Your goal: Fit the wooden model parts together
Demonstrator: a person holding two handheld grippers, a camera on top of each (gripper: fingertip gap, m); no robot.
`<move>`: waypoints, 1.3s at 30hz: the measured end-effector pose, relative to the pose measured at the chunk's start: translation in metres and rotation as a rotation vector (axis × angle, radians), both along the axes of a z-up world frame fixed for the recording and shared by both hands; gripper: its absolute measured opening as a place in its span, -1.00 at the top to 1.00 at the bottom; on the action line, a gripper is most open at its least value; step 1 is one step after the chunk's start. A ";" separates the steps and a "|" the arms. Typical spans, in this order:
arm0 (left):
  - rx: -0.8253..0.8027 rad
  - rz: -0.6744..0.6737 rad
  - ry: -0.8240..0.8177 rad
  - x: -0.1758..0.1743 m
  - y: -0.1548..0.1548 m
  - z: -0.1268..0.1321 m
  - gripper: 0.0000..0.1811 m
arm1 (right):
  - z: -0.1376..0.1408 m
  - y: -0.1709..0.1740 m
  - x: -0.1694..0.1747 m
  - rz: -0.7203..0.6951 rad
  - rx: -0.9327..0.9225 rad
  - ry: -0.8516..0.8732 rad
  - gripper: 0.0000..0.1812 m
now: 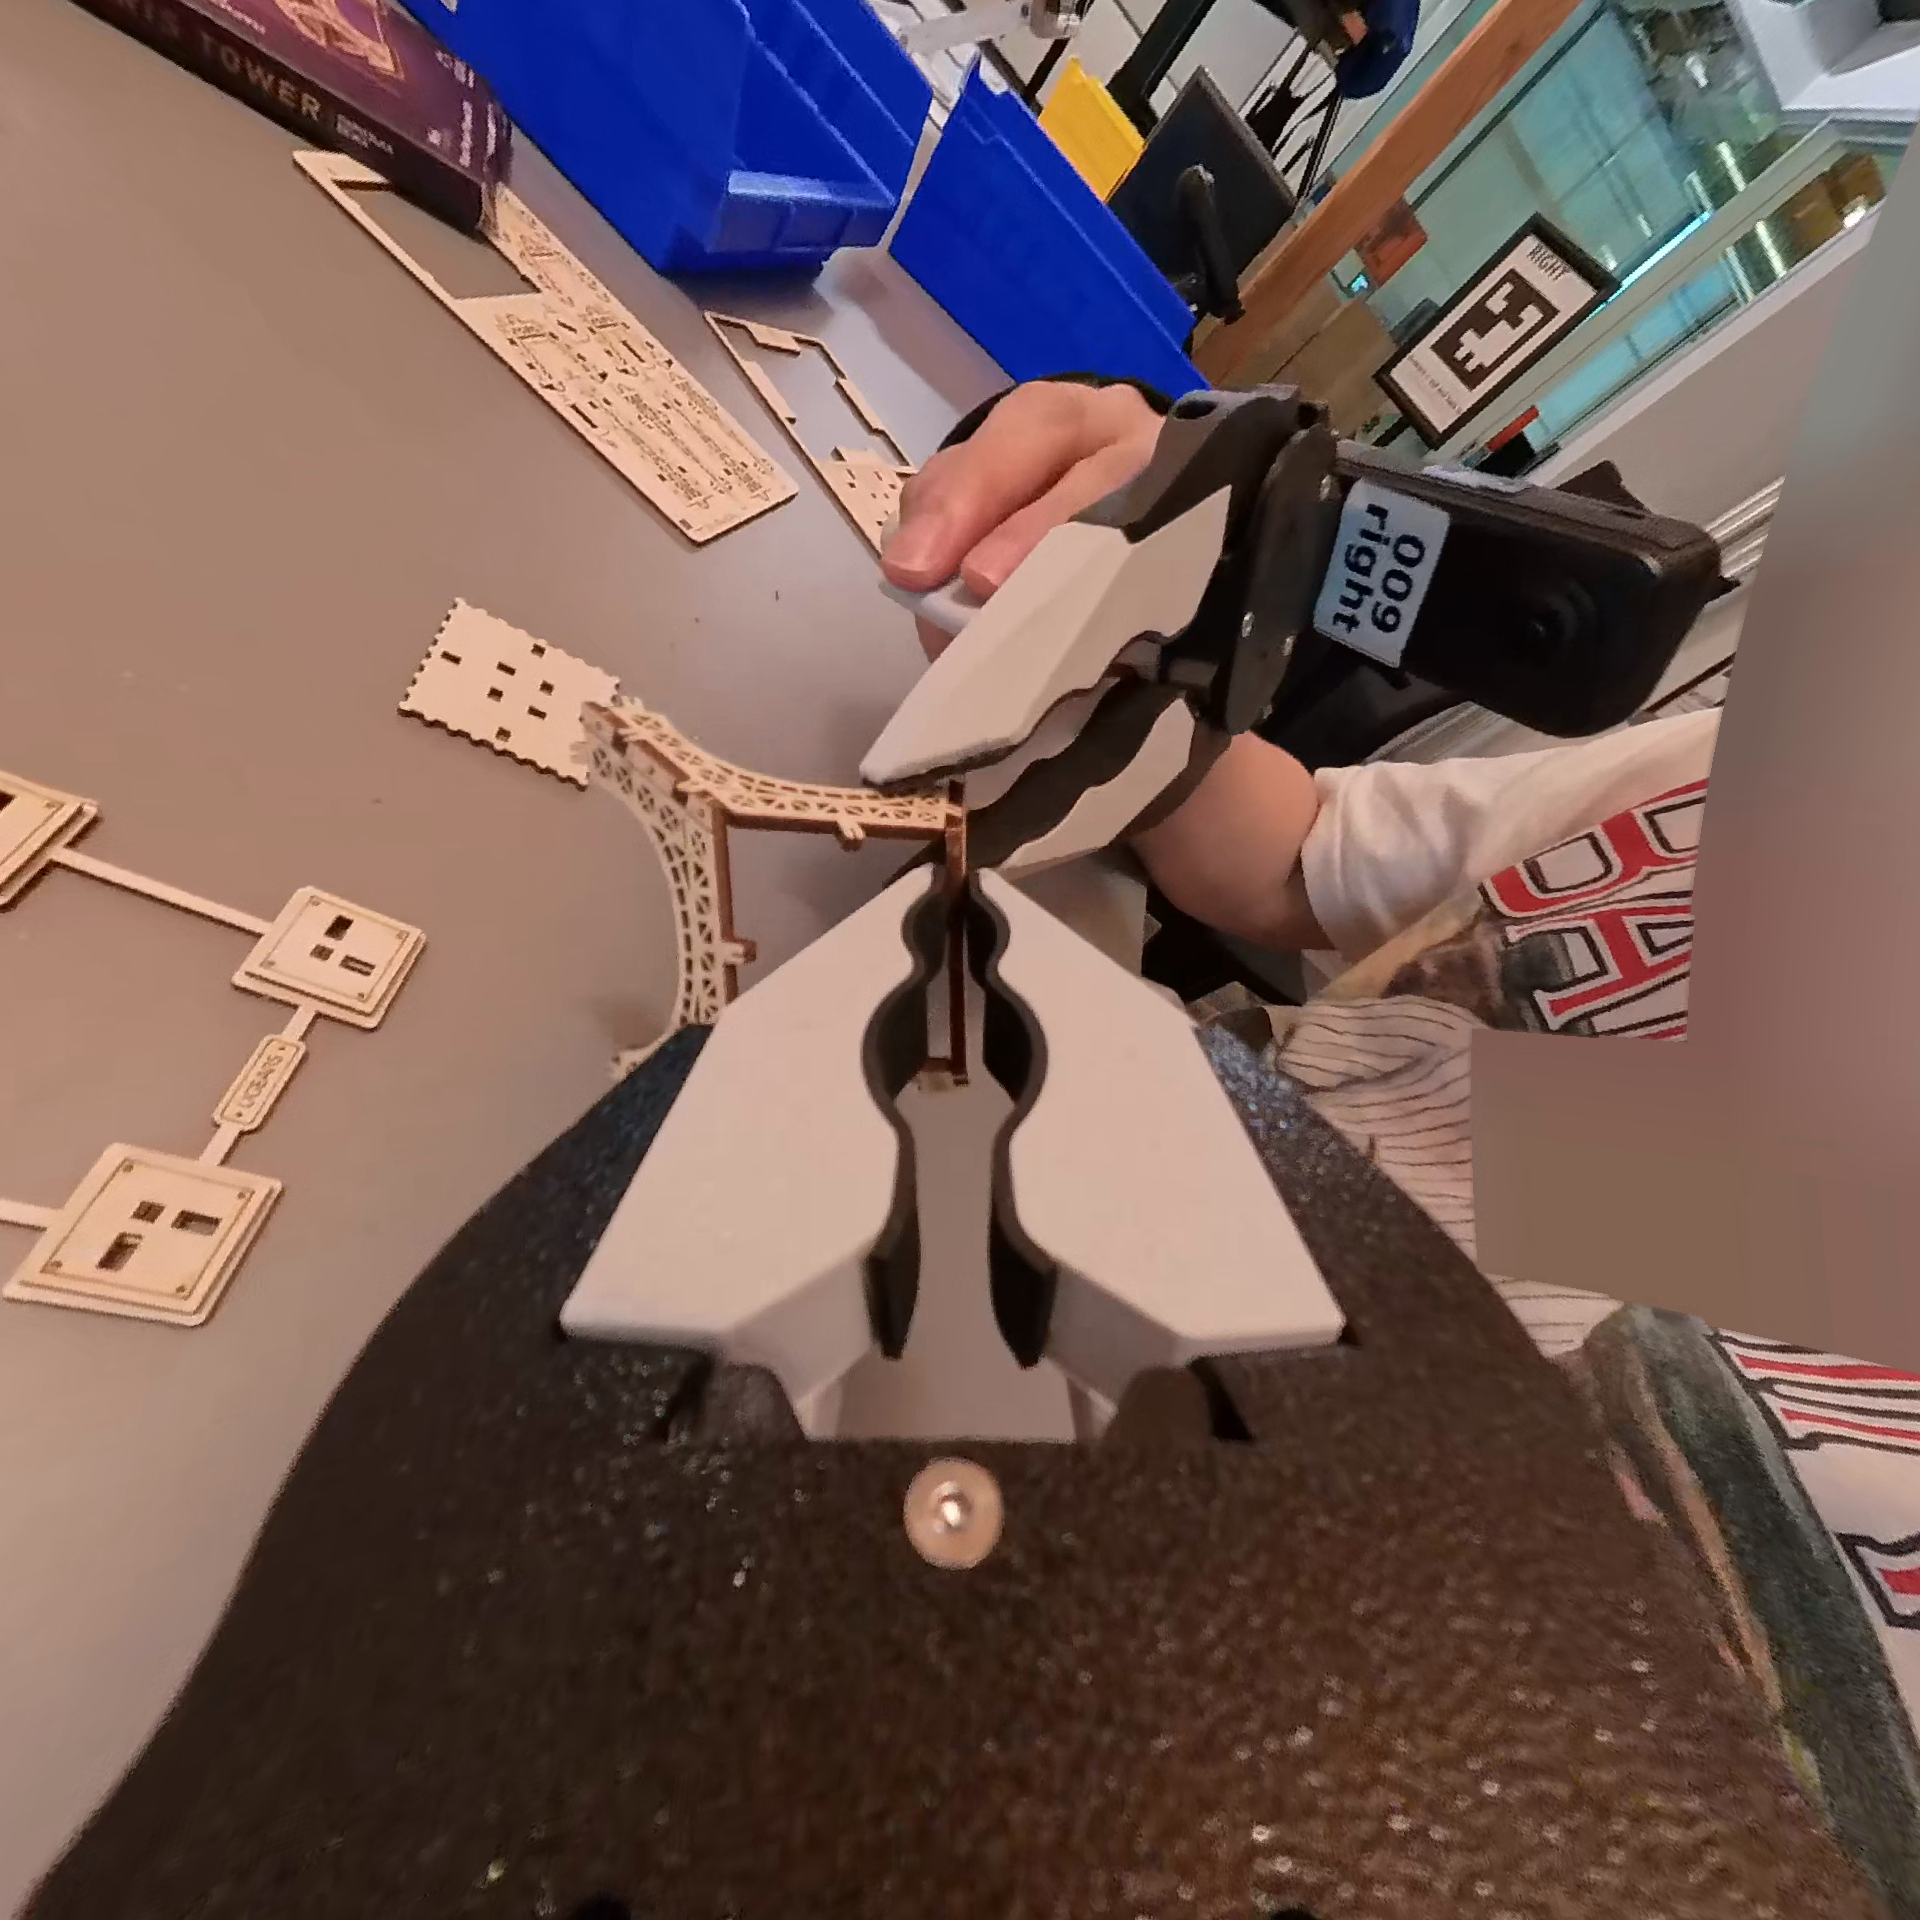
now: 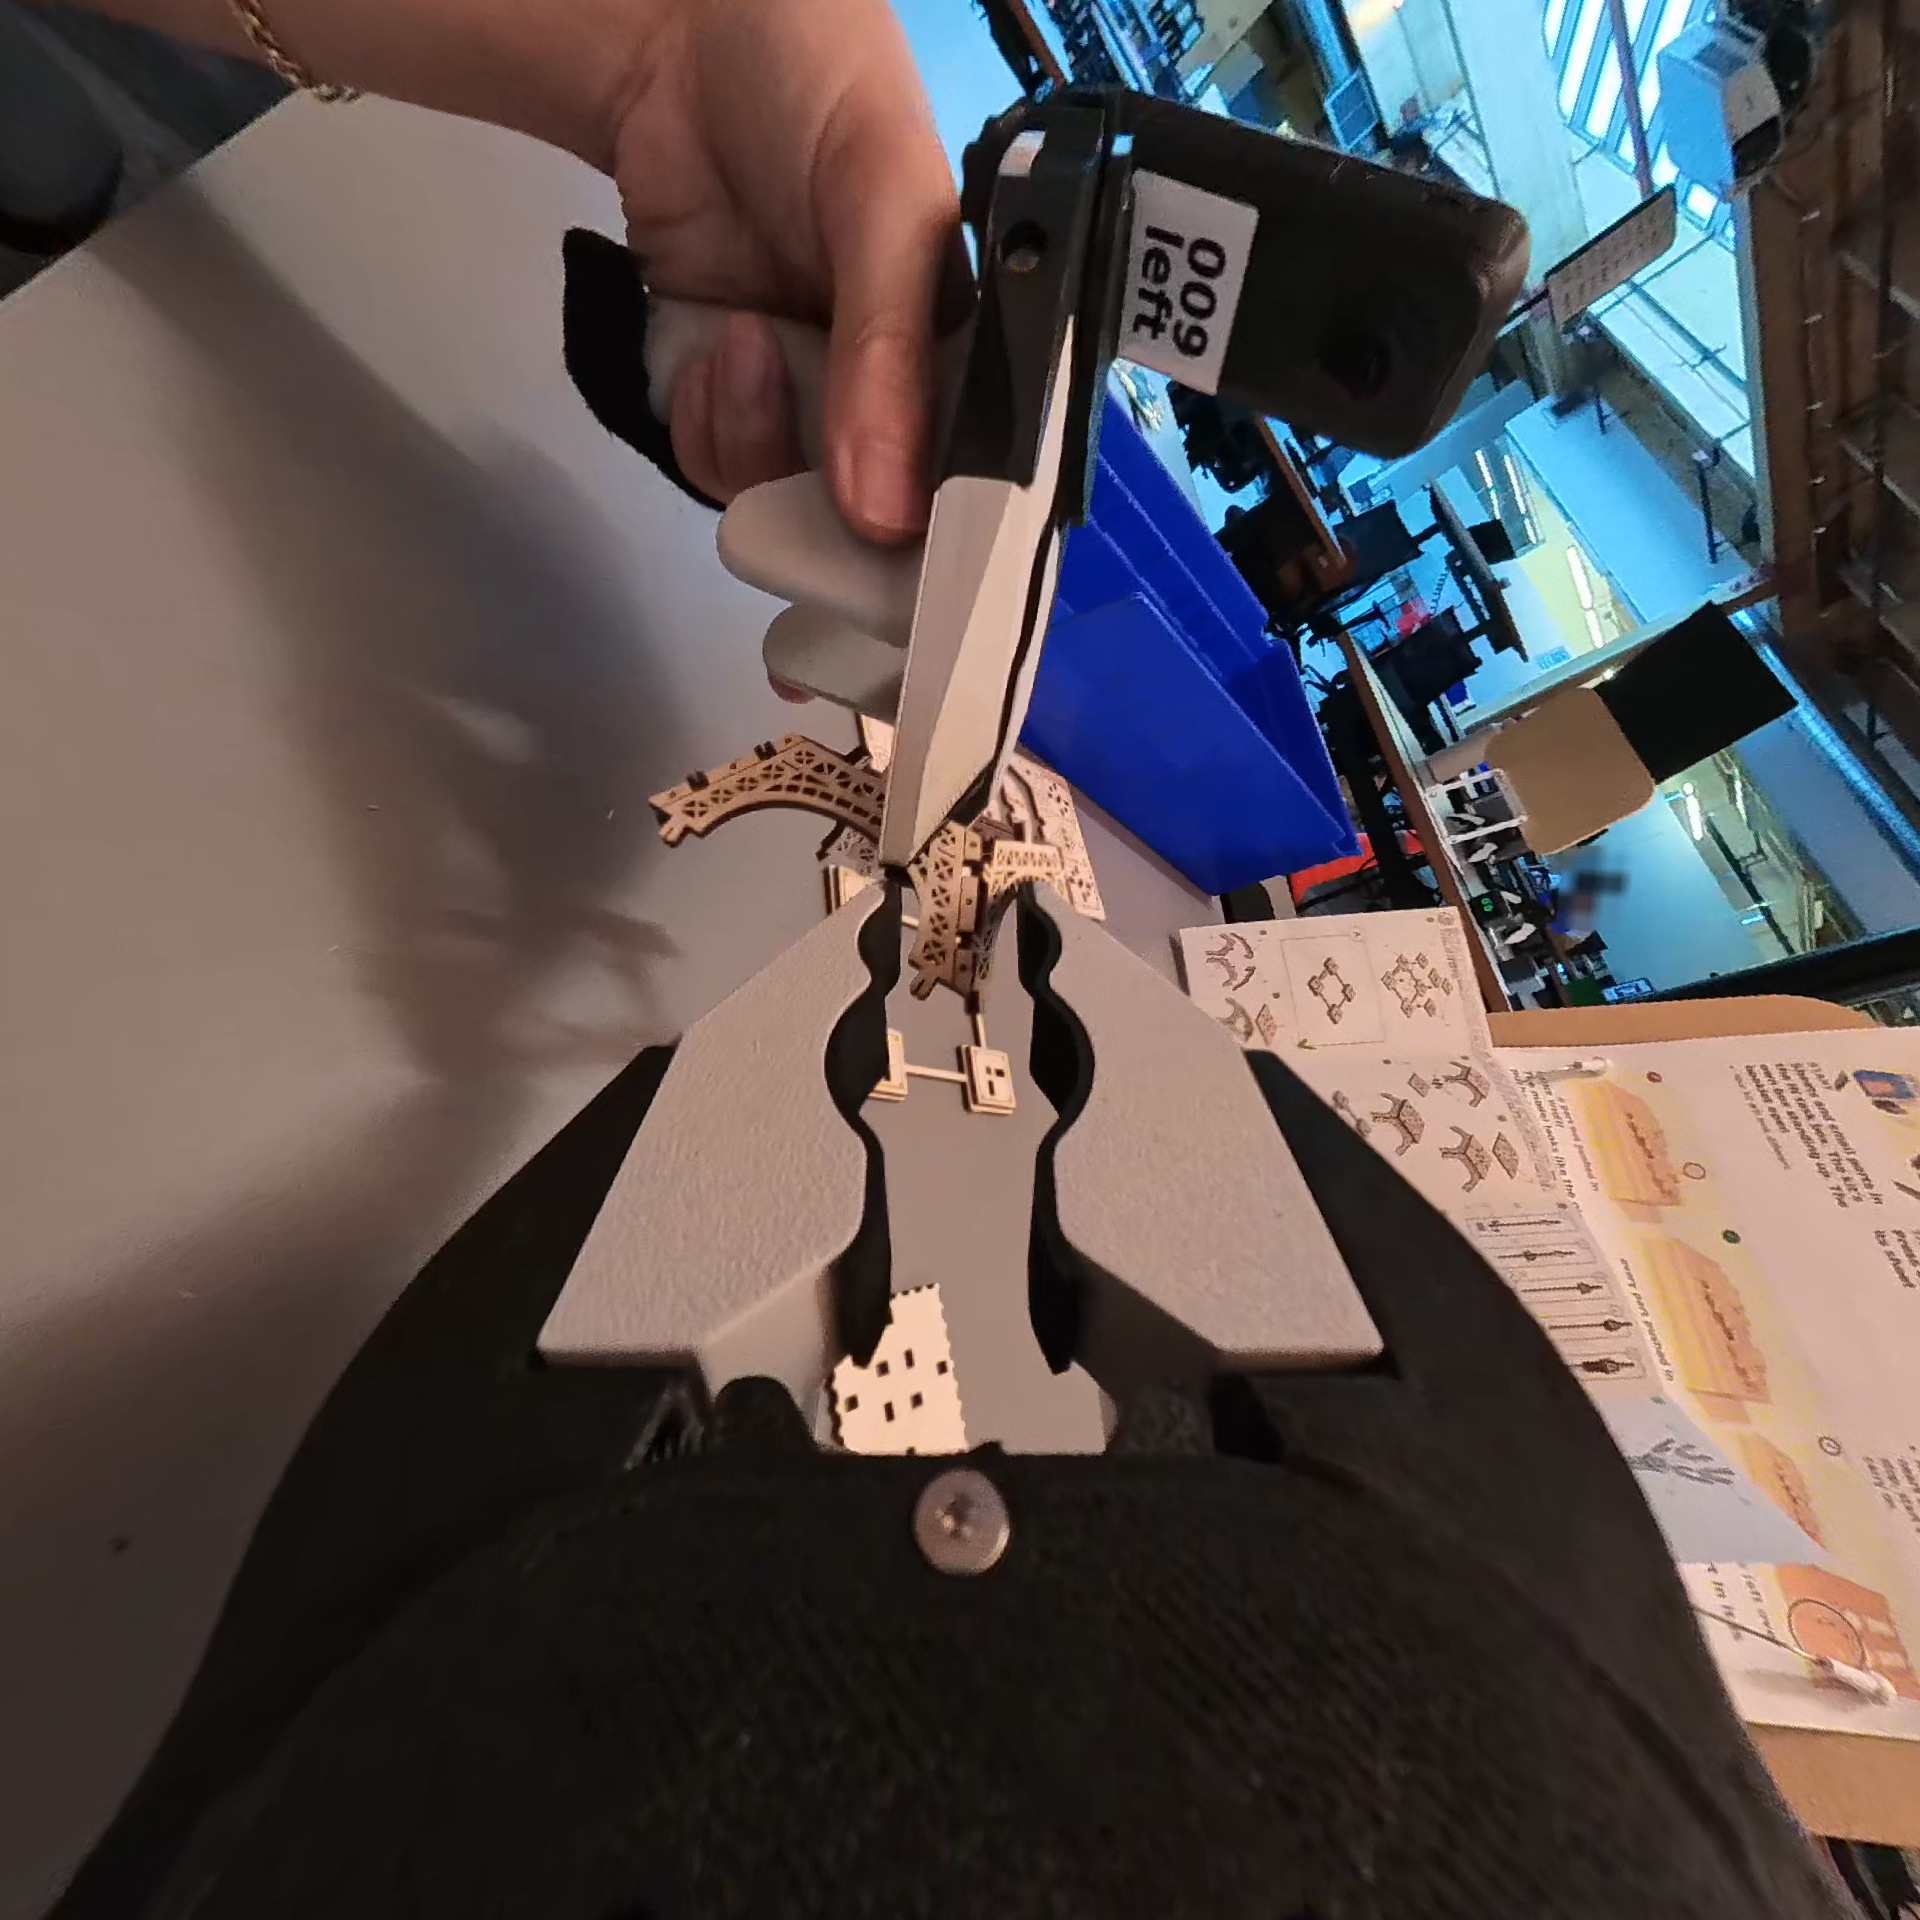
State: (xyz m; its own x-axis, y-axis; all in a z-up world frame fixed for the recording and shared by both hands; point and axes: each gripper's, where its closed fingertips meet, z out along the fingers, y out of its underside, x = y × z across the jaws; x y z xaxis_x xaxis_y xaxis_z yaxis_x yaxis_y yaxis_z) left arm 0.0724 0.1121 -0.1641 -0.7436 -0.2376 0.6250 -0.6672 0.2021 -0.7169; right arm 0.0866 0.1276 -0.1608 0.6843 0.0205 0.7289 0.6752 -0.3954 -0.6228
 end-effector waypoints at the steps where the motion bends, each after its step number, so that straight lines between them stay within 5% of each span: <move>1: 0.008 -0.004 0.004 0.000 0.000 -0.002 1.00 | -0.002 0.000 -0.001 0.003 -0.012 -0.007 0.78; 14: 0.047 0.033 -0.006 0.007 0.003 -0.009 0.99 | -0.014 0.004 0.007 -0.054 -0.088 -0.099 0.90; 20: 0.177 0.135 -0.244 0.021 0.011 -0.003 0.94 | -0.005 -0.002 0.026 -0.161 -0.047 -0.144 0.90; 26: 0.189 0.115 -0.293 0.015 0.009 0.006 0.98 | 0.005 -0.001 0.020 -0.138 -0.007 -0.188 0.90; 32: 0.283 0.051 -0.482 0.013 0.014 0.001 1.00 | 0.009 -0.008 0.002 0.019 0.050 0.108 0.53; 39: 0.309 -0.011 -0.558 0.006 0.009 -0.003 1.00 | 0.013 -0.008 -0.007 0.062 0.057 0.168 0.74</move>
State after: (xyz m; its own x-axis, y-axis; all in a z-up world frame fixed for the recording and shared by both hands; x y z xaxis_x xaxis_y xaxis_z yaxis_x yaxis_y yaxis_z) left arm 0.0787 0.1213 -0.1666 -0.9410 -0.3352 0.0469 -0.2068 0.4597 -0.8637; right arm 0.0792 0.1197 -0.1482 0.7953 0.0278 0.6055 0.5815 -0.3172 -0.7492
